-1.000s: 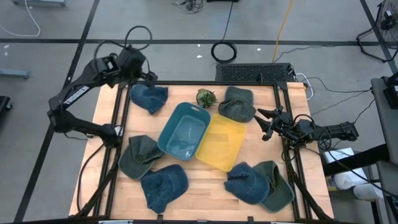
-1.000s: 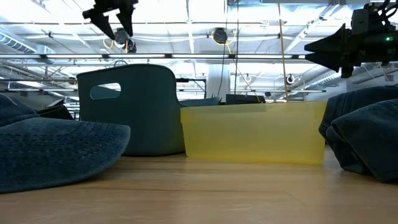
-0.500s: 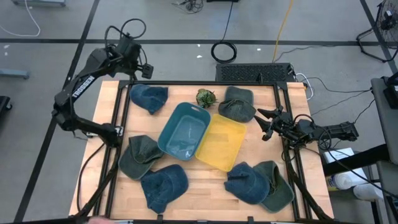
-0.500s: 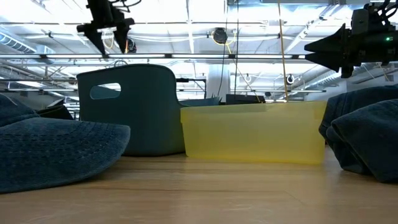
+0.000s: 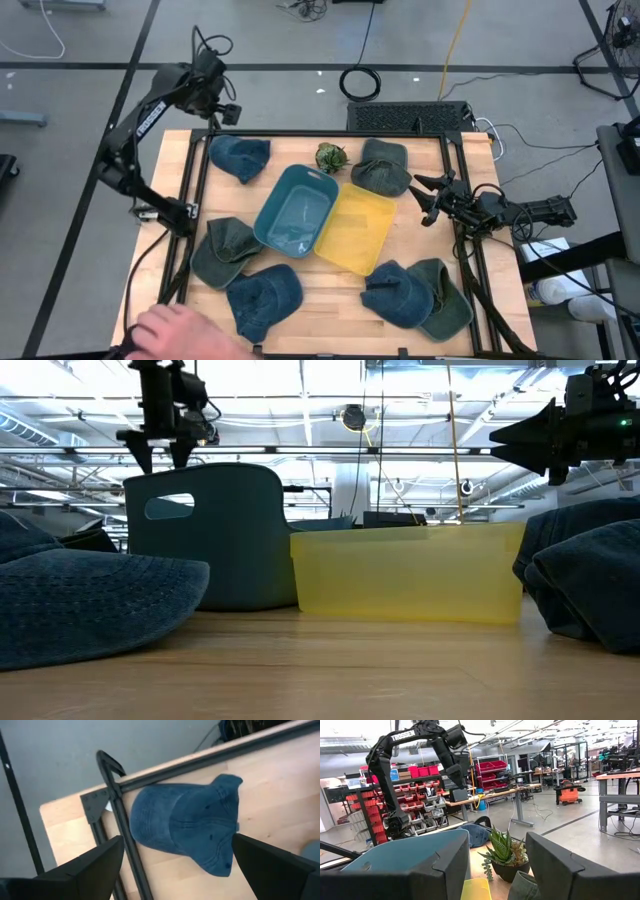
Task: Pick & Place hat
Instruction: Put the top blue cap into the yellow bin
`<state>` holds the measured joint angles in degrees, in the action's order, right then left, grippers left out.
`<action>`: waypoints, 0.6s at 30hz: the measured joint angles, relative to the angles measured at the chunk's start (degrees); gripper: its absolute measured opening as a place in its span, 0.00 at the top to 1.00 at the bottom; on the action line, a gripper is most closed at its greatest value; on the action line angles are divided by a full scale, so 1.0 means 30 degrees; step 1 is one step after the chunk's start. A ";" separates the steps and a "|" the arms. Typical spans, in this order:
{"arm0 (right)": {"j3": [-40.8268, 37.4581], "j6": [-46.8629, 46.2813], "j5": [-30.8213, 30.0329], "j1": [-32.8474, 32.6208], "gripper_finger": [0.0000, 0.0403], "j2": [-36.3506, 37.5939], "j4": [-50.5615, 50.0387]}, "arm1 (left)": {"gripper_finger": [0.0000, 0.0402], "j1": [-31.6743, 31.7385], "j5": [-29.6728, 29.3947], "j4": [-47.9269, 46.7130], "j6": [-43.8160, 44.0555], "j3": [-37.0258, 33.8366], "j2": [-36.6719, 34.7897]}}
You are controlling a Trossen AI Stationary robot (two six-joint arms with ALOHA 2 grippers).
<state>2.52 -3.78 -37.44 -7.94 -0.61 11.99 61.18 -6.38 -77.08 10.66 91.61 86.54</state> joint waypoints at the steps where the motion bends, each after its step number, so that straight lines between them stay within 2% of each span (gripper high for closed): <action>1: 0.0000 0.0002 -0.0002 -0.0001 0.54 0.0001 -0.0001 | 0.06 0.0122 0.0231 -0.0023 -0.0017 0.0000 0.0257; 12: 0.0000 0.0000 -0.0004 -0.0001 0.54 0.0000 -0.0003 | 0.06 0.1502 0.0583 -0.0597 0.0374 0.0000 0.3056; 18: 0.0000 -0.0001 0.0001 0.0000 0.54 0.0002 0.0000 | 0.06 0.2026 0.1458 -0.0715 0.0117 -0.0001 0.3923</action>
<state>2.52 -3.78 -37.44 -7.94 -0.61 11.99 67.26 -2.00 -79.22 11.01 91.61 98.31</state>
